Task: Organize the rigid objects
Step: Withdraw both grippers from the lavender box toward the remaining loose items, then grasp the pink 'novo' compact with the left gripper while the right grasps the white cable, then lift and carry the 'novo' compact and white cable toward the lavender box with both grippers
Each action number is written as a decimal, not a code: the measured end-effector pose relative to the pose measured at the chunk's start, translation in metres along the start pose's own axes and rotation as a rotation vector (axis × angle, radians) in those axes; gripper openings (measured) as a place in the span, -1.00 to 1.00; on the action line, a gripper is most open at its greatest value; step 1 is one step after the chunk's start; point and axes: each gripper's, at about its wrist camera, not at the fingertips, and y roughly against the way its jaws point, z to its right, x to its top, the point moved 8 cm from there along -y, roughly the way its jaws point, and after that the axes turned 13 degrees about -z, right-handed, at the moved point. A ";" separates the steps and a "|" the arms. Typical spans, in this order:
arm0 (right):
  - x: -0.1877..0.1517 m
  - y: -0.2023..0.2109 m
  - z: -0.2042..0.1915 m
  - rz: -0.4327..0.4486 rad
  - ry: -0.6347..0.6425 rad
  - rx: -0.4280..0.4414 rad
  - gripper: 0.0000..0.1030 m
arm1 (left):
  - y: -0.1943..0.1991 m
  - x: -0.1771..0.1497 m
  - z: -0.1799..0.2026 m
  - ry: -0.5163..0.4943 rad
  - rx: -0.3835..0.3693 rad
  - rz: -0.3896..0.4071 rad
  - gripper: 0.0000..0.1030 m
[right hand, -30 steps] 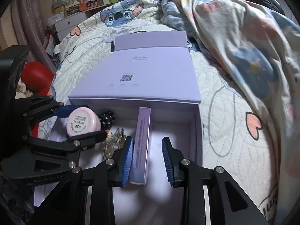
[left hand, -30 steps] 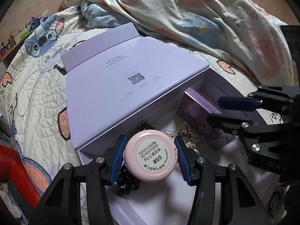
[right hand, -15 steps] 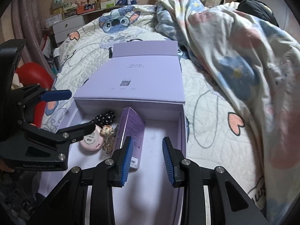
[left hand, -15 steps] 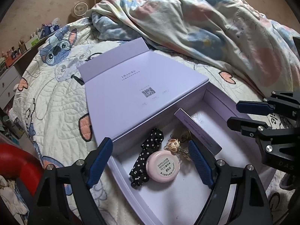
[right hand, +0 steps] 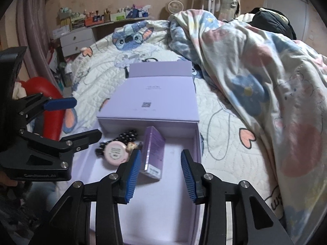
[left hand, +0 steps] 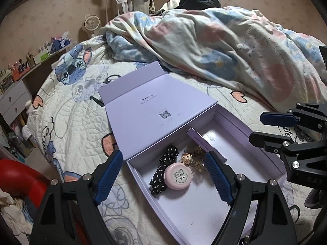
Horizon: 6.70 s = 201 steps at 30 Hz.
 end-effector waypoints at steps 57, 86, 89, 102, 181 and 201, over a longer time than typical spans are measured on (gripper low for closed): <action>-0.147 0.093 -0.071 0.096 -0.066 -0.005 0.41 | 0.092 -0.143 0.038 -0.022 -0.083 0.039 0.99; -0.223 0.032 -0.055 0.025 -0.217 -0.017 0.41 | 0.016 -0.202 0.061 0.022 -0.175 -0.127 0.99; -0.225 0.025 -0.050 0.016 -0.236 -0.007 0.41 | 0.007 -0.204 0.064 0.026 -0.194 -0.144 0.96; -0.221 0.000 -0.043 -0.031 -0.255 0.072 0.40 | -0.027 -0.202 0.083 -0.044 -0.204 -0.196 0.78; -0.234 -0.031 -0.024 -0.122 -0.246 -0.125 0.39 | -0.031 -0.213 0.104 -0.069 -0.204 -0.153 0.05; -0.230 -0.019 -0.032 -0.083 -0.216 -0.095 -0.02 | -0.020 -0.215 0.103 -0.072 -0.212 -0.145 0.05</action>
